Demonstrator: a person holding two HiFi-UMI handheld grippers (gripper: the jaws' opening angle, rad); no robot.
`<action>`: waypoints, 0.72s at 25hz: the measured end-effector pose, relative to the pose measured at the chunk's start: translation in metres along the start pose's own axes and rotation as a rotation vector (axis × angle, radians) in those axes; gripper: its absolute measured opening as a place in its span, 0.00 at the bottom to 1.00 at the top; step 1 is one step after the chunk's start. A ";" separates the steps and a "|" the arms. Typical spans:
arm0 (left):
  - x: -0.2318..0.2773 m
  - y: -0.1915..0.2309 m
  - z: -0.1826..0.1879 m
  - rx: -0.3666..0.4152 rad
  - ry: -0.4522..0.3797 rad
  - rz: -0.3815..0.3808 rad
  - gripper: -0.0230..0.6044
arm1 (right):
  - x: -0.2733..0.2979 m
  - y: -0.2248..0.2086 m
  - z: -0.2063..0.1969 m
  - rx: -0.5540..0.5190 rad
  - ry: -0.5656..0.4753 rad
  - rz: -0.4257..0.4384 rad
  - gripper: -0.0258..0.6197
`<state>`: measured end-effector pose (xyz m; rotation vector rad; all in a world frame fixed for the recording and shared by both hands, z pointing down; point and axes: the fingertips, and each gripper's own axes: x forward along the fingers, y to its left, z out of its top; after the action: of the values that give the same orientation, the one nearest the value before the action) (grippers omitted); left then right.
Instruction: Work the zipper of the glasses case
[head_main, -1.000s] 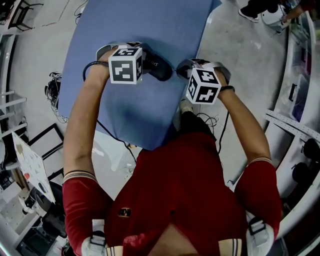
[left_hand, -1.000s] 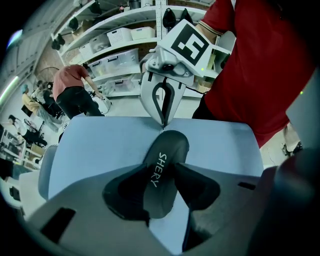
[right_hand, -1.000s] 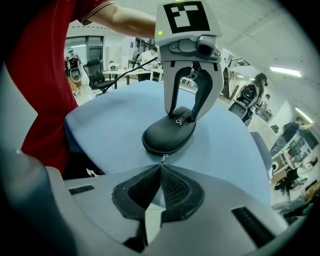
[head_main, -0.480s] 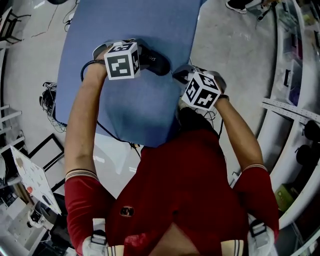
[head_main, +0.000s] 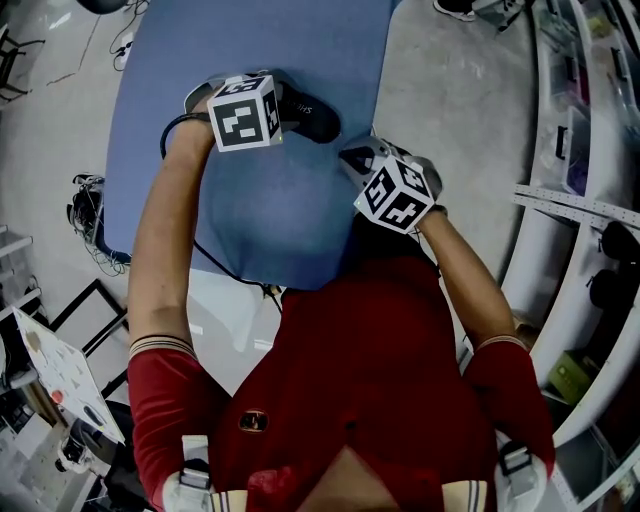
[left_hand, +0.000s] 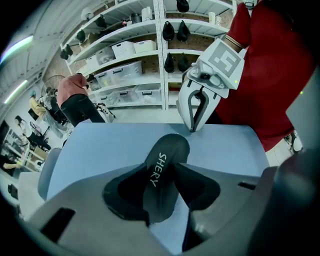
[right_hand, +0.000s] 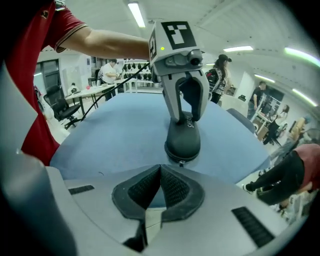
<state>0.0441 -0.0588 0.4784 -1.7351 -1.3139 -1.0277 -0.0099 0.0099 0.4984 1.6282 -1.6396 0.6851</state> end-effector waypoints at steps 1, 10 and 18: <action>0.000 0.000 0.001 0.001 -0.004 0.000 0.28 | -0.002 -0.006 0.000 0.017 -0.004 -0.027 0.04; 0.001 0.006 0.005 -0.011 -0.027 0.003 0.29 | 0.006 -0.033 -0.006 0.220 -0.053 -0.120 0.25; 0.004 0.005 0.005 -0.007 -0.044 0.007 0.28 | 0.018 -0.040 -0.005 0.268 -0.064 -0.176 0.20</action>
<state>0.0504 -0.0537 0.4789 -1.7755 -1.3317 -0.9964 0.0313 -0.0002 0.5111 1.9770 -1.4744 0.7959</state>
